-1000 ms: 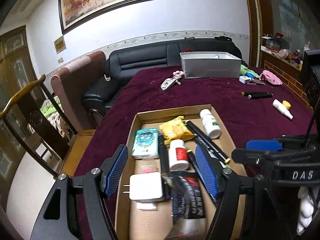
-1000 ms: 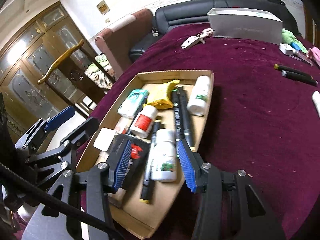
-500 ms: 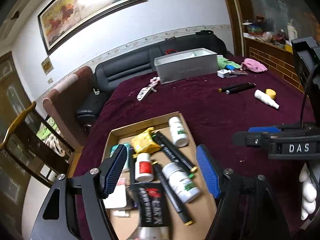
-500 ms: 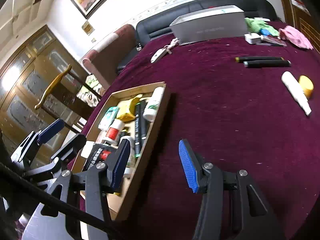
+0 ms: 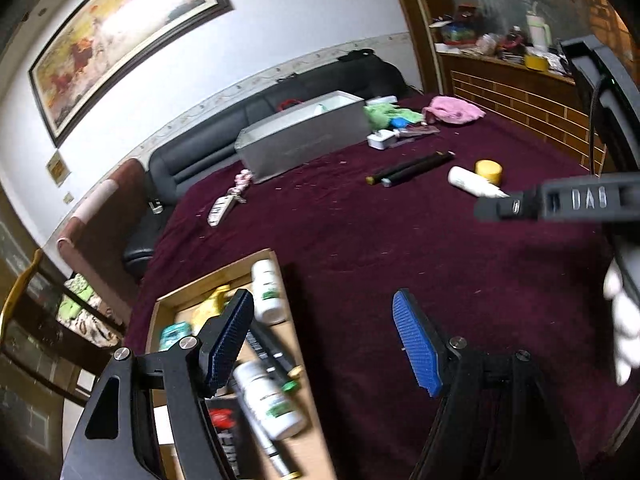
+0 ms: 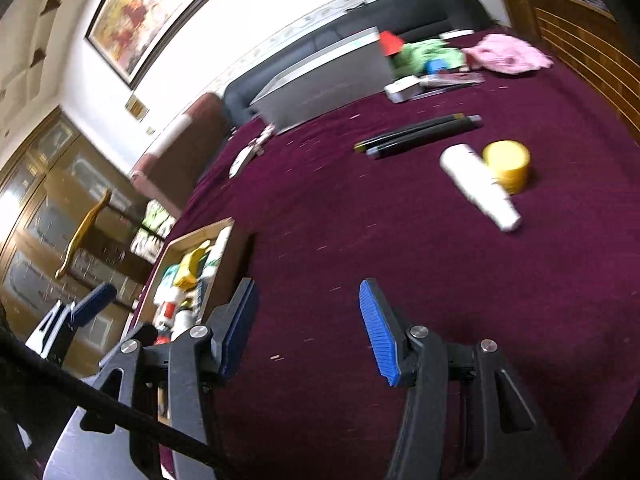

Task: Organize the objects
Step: 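Move both grippers back to the spray bottle and yellow jar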

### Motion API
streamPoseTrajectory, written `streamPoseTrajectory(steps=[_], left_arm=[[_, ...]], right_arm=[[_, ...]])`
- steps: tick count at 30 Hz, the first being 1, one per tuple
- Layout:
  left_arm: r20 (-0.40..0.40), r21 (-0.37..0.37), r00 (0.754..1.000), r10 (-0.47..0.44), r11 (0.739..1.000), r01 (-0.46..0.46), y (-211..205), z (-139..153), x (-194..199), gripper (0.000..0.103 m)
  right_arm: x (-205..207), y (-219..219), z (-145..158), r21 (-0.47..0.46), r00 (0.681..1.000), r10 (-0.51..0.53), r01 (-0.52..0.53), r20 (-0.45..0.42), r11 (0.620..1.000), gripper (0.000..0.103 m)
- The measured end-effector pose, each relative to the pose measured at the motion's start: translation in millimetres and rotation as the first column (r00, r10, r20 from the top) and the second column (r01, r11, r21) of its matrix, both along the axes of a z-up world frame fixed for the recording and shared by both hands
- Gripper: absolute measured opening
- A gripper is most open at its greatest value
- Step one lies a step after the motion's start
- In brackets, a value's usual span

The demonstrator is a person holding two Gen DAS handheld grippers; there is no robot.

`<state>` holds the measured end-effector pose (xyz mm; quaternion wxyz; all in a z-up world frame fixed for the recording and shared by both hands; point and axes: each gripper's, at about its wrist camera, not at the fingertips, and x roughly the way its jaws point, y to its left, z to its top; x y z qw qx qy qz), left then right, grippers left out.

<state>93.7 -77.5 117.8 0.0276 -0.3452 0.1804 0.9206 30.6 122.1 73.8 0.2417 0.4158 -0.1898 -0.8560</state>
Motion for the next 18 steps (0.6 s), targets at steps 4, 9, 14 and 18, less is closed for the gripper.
streamPoseTrajectory(steps=[4, 9, 14, 18], left_arm=[[0.029, 0.014, 0.999, -0.033, 0.999, 0.033, 17.2, -7.2, -7.5, 0.066], [0.102, 0.051, 0.992, -0.070, 0.997, 0.065, 37.4, -29.0, -22.4, 0.066], [0.193, 0.115, 0.976, -0.102, 0.990, 0.081, 56.6, -58.6, -34.1, 0.066], [0.221, 0.120, 0.968, -0.121, 0.988, 0.096, 66.2, -72.7, -34.5, 0.066]], right_arm=[[-16.7, 53.3, 2.4, 0.000, 0.993, -0.115, 0.115, -0.001, 0.993, 0.052], [-40.2, 111.0, 0.5, 0.033, 0.967, -0.254, 0.253, 0.015, 0.967, 0.057], [-71.7, 129.3, -13.2, 0.066, 0.953, -0.296, 0.293, 0.056, 0.954, 0.057], [-96.7, 119.4, -23.3, 0.130, 0.957, -0.282, 0.272, 0.070, 0.954, 0.057]])
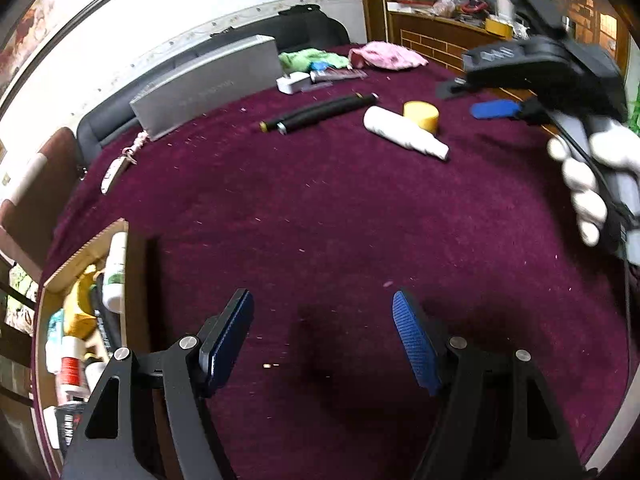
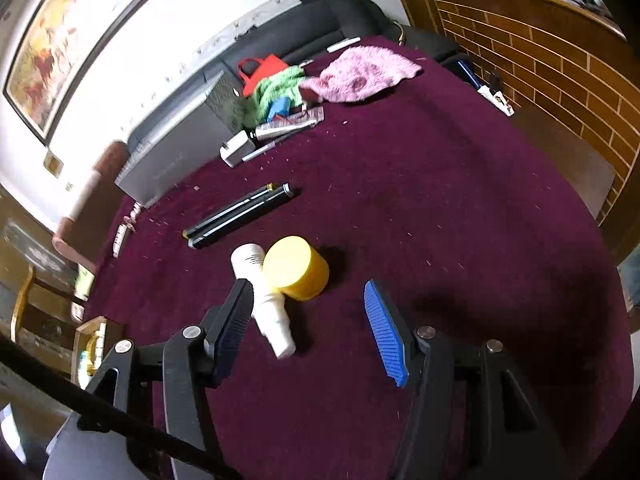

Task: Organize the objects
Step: 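Move both grippers back to the spray bottle and yellow jar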

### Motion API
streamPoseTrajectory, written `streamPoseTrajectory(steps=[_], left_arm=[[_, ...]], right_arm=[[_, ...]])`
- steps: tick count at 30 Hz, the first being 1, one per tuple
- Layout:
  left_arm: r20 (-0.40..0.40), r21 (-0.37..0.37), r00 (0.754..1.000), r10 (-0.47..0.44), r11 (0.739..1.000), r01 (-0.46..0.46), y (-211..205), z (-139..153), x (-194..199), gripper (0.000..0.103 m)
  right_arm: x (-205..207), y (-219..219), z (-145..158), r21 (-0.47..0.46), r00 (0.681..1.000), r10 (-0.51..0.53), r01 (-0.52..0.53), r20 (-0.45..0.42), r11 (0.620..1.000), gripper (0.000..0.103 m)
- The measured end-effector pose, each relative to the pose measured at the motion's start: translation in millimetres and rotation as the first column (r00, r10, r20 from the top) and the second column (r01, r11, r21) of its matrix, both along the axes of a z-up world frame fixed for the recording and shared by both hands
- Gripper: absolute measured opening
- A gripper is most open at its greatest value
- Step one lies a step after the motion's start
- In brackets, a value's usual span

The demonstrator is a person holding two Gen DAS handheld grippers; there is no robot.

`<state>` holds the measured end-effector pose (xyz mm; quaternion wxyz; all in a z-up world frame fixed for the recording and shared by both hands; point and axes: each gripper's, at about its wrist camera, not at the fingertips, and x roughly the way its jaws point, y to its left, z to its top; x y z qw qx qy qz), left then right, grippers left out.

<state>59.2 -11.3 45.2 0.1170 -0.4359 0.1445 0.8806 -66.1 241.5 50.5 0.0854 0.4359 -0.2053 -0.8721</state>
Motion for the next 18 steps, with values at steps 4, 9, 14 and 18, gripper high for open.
streamPoseTrajectory(steps=[4, 9, 14, 18], left_arm=[[0.038, 0.010, 0.999, 0.002, 1.000, -0.002, 1.0, -12.9, -1.1, 0.066], [0.073, 0.048, 0.997, 0.014, 0.999, -0.018, -4.1, -22.9, -4.5, 0.066], [0.077, 0.067, 0.997, 0.033, 0.997, -0.038, -8.6, -24.8, -6.1, 0.076], [0.094, 0.097, 0.994, 0.063, 0.993, -0.072, -15.6, -26.8, -8.7, 0.086]], right_arm=[[-15.7, -15.4, -8.8, 0.057, 1.000, 0.025, -0.026, 0.019, 0.998, 0.056], [-20.2, -23.8, -18.1, 0.098, 0.999, 0.019, -0.022, 0.030, 0.995, 0.056], [-26.9, -33.7, -20.6, 0.146, 0.999, 0.024, -0.029, 0.032, 0.989, 0.056], [-34.3, -42.3, -20.0, 0.184, 0.999, 0.031, -0.036, 0.029, 0.982, 0.056]])
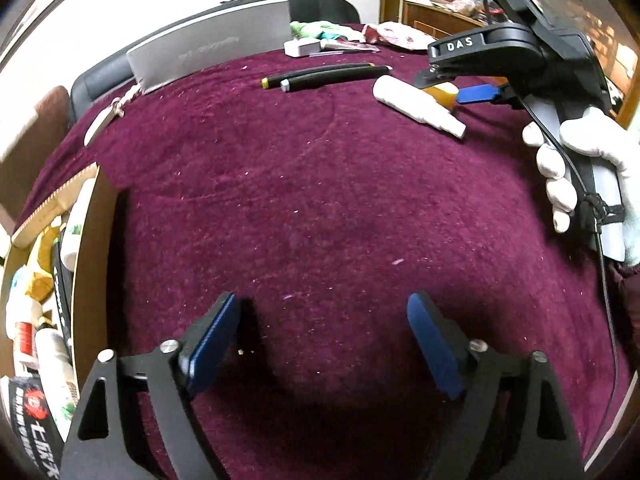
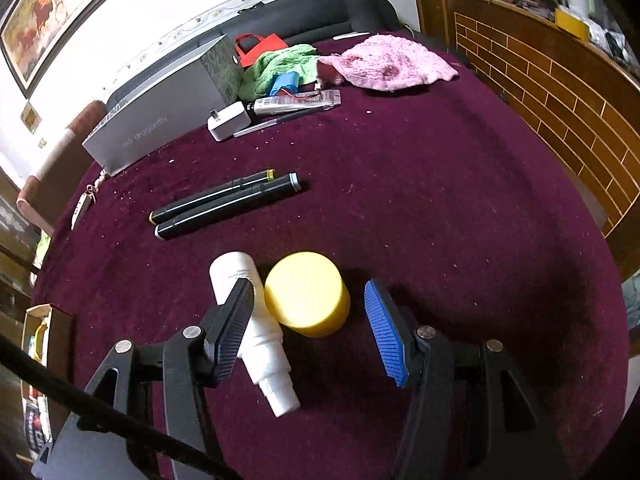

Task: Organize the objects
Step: 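Move both grippers back to the spray bottle and yellow jar, then grasp the yellow jar with the right gripper while the left grasps the white spray bottle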

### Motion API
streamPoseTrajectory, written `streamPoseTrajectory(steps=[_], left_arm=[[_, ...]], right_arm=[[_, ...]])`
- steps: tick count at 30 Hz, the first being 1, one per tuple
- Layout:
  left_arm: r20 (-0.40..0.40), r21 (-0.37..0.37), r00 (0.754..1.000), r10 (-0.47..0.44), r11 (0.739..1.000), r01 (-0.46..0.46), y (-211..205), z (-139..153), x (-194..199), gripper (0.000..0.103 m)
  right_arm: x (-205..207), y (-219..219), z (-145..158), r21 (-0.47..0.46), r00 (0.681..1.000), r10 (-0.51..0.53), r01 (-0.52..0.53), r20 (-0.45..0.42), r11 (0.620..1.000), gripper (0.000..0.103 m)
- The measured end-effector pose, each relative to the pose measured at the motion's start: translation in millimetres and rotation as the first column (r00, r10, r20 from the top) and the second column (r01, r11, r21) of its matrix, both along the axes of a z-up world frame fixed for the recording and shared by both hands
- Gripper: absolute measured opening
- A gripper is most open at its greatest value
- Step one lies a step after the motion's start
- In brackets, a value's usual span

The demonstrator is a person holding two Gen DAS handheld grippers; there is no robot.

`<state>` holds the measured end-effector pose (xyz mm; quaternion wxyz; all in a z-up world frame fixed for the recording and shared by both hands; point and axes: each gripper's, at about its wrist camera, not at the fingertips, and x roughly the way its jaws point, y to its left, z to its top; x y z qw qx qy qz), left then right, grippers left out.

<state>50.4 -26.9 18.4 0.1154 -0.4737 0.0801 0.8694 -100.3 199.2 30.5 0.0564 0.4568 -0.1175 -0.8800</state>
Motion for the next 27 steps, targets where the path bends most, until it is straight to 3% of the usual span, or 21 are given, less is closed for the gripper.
streamPoseTrajectory(steps=[4, 6, 8, 15, 17, 19, 24, 27], left_arm=[[-0.005, -0.005, 1.000, 0.017, 1.000, -0.017, -2.0, -1.7, 0.4, 0.093], [0.003, 0.002, 1.000, 0.025, 1.000, -0.025, -3.8, -3.0, -0.8, 0.098], [0.013, 0.006, 1.000, 0.024, 1.000, -0.024, -3.4, -4.2, -3.0, 0.101], [0.041, 0.010, 0.997, 0.062, 0.998, -0.062, -0.7, -3.8, -6.4, 0.100], [0.069, 0.059, 0.996, 0.064, 0.996, -0.068, 1.8, -0.7, -11.8, 0.100], [0.090, 0.140, 0.994, 0.065, 0.987, -0.077, 9.1, 8.2, -23.4, 0.100], [0.001, 0.122, 0.996, 0.090, 0.988, -0.090, 48.2, 27.5, -65.1, 0.100], [0.003, 0.156, 0.992, 0.122, 0.980, -0.121, 63.9, 26.6, -96.7, 0.100]], right_arm=[[-5.7, -3.8, -7.8, 0.022, 0.999, 0.002, -0.003, 0.033, 1.000, 0.056], [-4.4, -2.2, -10.6, 0.028, 1.000, -0.007, 0.006, 0.028, 1.000, 0.044], [-1.3, 3.5, -10.4, 0.007, 0.999, -0.019, 0.018, 0.029, 1.000, 0.039], [27.4, 32.2, -6.1, -0.070, 0.997, -0.072, 0.072, 0.005, 0.995, 0.038], [35.1, 36.7, -8.1, -0.067, 0.997, -0.078, 0.077, -0.005, 0.995, 0.038], [41.1, 42.0, -10.7, -0.085, 0.996, -0.083, 0.081, -0.018, 0.993, 0.038], [44.4, 55.1, -12.7, -0.160, 0.996, -0.091, 0.087, -0.015, 0.983, 0.038], [46.8, 61.1, -13.3, -0.197, 0.996, -0.092, 0.089, -0.009, 0.976, 0.038]])
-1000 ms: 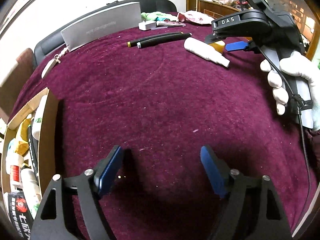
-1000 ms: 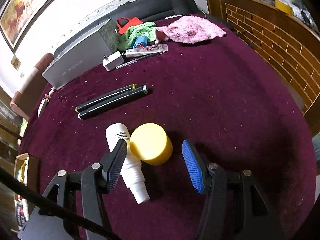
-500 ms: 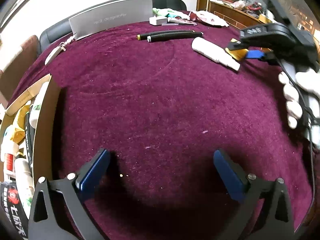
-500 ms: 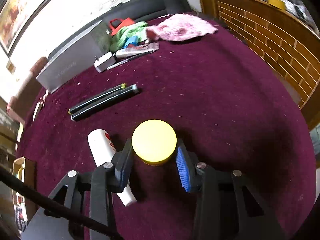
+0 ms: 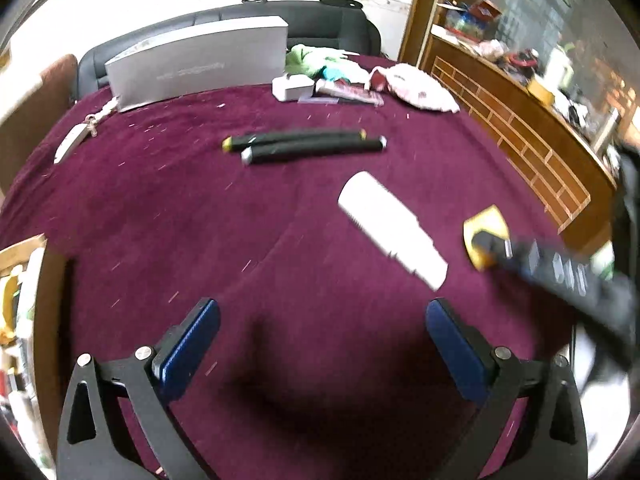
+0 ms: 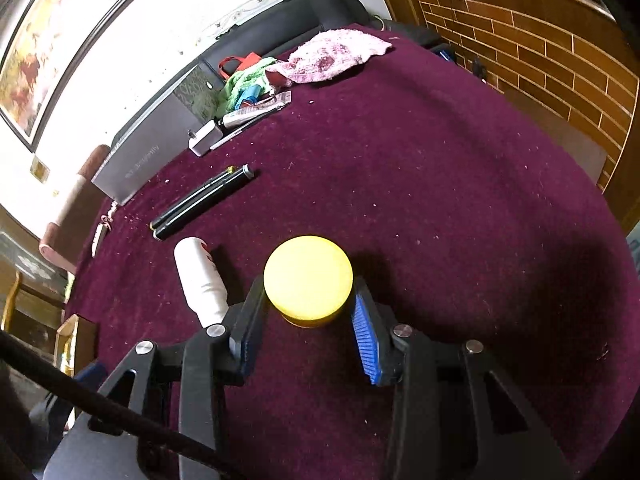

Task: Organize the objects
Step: 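Grasp the yellow jar with the right gripper while the left grasps the white spray bottle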

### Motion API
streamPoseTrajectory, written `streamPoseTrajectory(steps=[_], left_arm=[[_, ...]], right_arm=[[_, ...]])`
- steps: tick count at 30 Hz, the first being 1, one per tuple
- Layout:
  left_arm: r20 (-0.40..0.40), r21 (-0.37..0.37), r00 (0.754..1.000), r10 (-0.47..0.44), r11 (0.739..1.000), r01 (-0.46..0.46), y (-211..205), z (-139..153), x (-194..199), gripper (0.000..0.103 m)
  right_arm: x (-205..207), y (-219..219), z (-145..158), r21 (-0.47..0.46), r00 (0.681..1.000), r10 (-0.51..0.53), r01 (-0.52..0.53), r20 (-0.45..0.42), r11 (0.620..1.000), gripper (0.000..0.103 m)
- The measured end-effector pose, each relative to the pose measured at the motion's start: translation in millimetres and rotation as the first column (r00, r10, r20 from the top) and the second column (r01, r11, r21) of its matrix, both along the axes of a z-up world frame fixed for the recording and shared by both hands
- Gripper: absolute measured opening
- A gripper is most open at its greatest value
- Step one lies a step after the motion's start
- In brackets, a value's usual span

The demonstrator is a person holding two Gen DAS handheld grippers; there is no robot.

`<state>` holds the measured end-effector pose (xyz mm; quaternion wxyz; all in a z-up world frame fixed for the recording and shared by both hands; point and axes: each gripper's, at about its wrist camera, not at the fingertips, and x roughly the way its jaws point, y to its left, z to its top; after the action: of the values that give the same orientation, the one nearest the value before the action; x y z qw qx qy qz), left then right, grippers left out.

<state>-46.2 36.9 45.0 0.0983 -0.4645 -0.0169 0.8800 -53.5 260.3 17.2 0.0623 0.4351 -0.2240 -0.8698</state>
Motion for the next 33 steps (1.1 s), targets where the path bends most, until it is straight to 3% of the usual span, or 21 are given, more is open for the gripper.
streamPoseTrajectory(steps=[7, 13, 16, 19, 20, 21, 23, 33], left_arm=[[0.025, -0.006, 0.998, 0.058, 0.998, -0.058, 22.5, -16.7, -39.7, 0.100], [0.038, -0.031, 0.999, 0.037, 0.999, -0.036, 40.0, -27.2, -52.0, 0.099], [0.018, -0.078, 1.000, 0.020, 0.997, -0.019, 48.6, -29.2, -55.8, 0.095], [-0.010, -0.134, 1.000, -0.012, 0.991, 0.010, 54.3, -29.0, -56.0, 0.072], [-0.015, -0.133, 0.999, -0.029, 0.991, 0.027, 54.3, -27.9, -55.2, 0.061], [-0.018, -0.136, 0.999, -0.042, 0.990, 0.039, 54.0, -25.6, -54.2, 0.043], [-0.011, -0.136, 0.998, -0.069, 0.988, 0.067, 54.1, -22.8, -53.5, 0.025], [-0.005, -0.116, 0.995, -0.096, 0.989, 0.095, 39.9, -20.4, -31.8, 0.024]], right_arm=[[0.8, 12.8, 1.3, -0.057, 1.000, -0.029, 0.029, -0.002, 0.998, 0.038], [4.2, 19.1, 7.9, -0.083, 0.999, -0.044, 0.042, -0.027, 0.996, 0.038], [4.0, 20.9, 9.4, -0.090, 0.998, -0.048, 0.045, -0.032, 0.995, 0.038], [3.6, 21.2, 9.2, -0.094, 0.998, -0.051, 0.047, -0.033, 0.994, 0.038], [3.7, 21.2, 9.0, -0.094, 0.998, -0.051, 0.047, -0.033, 0.994, 0.038], [3.4, 21.1, 8.8, -0.092, 0.998, -0.050, 0.047, -0.033, 0.995, 0.038], [1.5, 19.2, 7.7, -0.076, 0.998, -0.047, 0.044, -0.029, 0.996, 0.038], [-4.6, 8.9, -2.1, -0.013, 0.999, -0.033, 0.033, -0.018, 0.999, 0.039]])
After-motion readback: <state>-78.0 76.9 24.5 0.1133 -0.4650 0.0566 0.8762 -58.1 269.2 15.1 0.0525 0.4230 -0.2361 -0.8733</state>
